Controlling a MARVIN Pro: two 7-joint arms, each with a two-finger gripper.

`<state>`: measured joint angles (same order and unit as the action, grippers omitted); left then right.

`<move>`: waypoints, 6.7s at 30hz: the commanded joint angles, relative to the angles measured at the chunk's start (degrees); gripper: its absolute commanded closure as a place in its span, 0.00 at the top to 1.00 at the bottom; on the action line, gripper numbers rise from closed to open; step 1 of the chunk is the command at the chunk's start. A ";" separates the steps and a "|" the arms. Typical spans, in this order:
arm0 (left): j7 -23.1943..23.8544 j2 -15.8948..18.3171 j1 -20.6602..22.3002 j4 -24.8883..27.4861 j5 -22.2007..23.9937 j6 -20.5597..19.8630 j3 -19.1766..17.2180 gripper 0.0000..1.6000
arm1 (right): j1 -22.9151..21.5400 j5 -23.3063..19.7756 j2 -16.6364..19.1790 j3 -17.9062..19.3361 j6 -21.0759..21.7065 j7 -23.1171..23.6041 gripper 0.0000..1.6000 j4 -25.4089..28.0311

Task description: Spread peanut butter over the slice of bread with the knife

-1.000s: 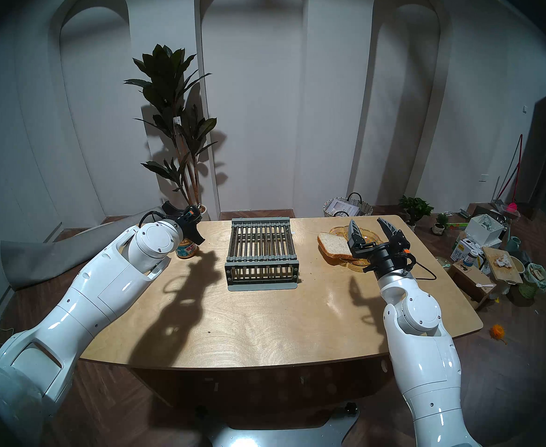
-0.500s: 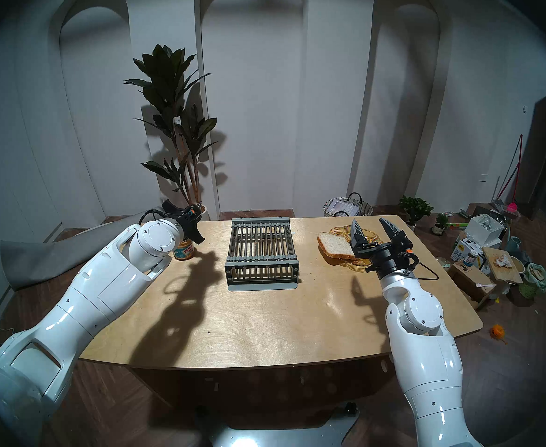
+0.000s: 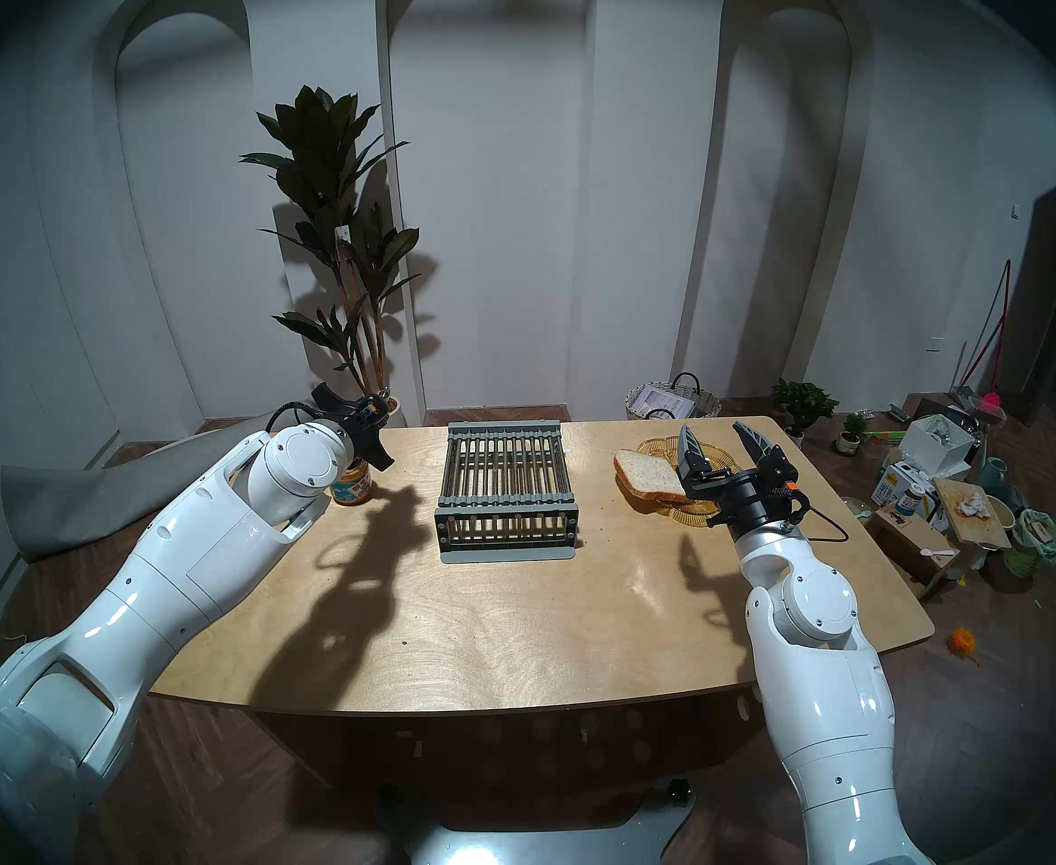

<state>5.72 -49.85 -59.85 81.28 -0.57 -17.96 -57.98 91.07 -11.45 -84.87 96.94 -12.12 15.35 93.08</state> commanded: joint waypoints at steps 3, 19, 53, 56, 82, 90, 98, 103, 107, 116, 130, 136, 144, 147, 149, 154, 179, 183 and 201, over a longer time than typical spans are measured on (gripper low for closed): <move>0.85 0.15 3.49 0.55 0.96 0.63 -1.88 0.00 | -0.75 0.66 -0.17 -0.37 -0.24 -0.55 1.00 0.90; 4.18 -1.03 7.39 -2.57 3.37 1.55 -2.73 0.00 | -0.83 1.29 -0.14 -0.44 -0.37 -1.33 1.00 0.53; 9.75 -2.65 8.23 -1.63 5.27 0.11 -4.34 0.00 | 0.23 -0.04 0.26 1.62 -0.60 -0.20 1.00 1.05; 9.95 -2.68 7.68 -0.71 6.47 -0.47 -5.10 0.00 | 0.22 -0.10 0.23 1.65 -0.59 -0.14 1.00 1.04; 8.18 -2.48 6.11 -4.26 7.46 -0.91 -5.31 0.00 | -0.06 0.43 0.16 1.11 -0.44 0.23 1.00 0.83; 6.62 -2.39 6.92 -6.00 4.39 0.13 -3.16 0.00 | 0.03 0.64 -0.05 0.95 -0.45 -0.18 1.00 0.72; 4.20 -2.36 6.62 -5.79 0.19 1.03 -0.12 0.00 | 0.00 0.66 -0.14 0.81 -0.60 -0.53 1.00 0.42; 2.87 -2.58 6.74 -5.18 -2.06 0.51 1.93 0.00 | -0.01 0.49 -0.17 0.83 -0.59 -0.84 1.00 0.27; 1.52 -2.62 7.03 -5.45 -3.97 0.44 3.25 0.00 | -0.07 0.12 0.02 1.06 -0.64 -0.89 1.00 -0.12; 0.29 -2.52 7.50 -4.59 -5.96 -0.38 4.62 0.00 | -0.50 -0.60 0.23 1.40 -0.86 -0.58 1.00 -1.29; -1.59 -2.62 7.95 -3.30 -10.13 -2.46 6.63 0.00 | -1.14 -1.71 0.38 2.18 -0.83 0.60 1.00 -2.37; -2.67 -3.13 8.24 -4.19 -12.20 -3.05 7.85 0.00 | -1.24 -2.14 0.52 2.54 -0.83 1.16 1.00 -2.81; -3.91 -3.02 8.66 -4.14 -14.97 -3.89 9.36 0.00 | -1.34 -2.53 0.55 2.84 -0.80 1.65 1.00 -3.10; -3.87 -3.04 8.66 -3.75 -14.96 -3.96 9.35 0.00 | -1.37 -2.66 0.59 3.02 -0.85 1.80 1.00 -3.26; -3.92 -2.94 8.73 -3.49 -15.47 -4.16 9.57 0.00 | -1.41 -2.80 0.62 3.16 -0.94 1.92 1.00 -3.46; -4.29 -2.95 8.75 -3.17 -16.56 -4.35 9.93 0.00 | -1.42 -3.01 0.53 3.43 -0.98 2.12 1.00 -3.55; -3.73 -3.12 8.80 -2.10 -16.51 -4.49 9.39 0.00 | -1.96 -3.20 0.48 3.78 -1.01 2.82 1.00 -4.29; -3.40 -2.84 8.74 -1.40 -16.29 -4.48 9.19 0.00 | -2.18 -3.22 0.40 3.79 -1.13 2.84 1.00 -4.64; -2.46 -2.87 4.98 9.60 -2.76 2.61 1.06 0.00 | -1.98 -2.96 0.04 3.19 -1.07 2.93 1.00 -4.28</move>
<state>3.03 -51.98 -54.98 83.81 -9.85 -19.55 -51.54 89.61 -14.69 -84.73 100.45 -12.56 18.26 87.53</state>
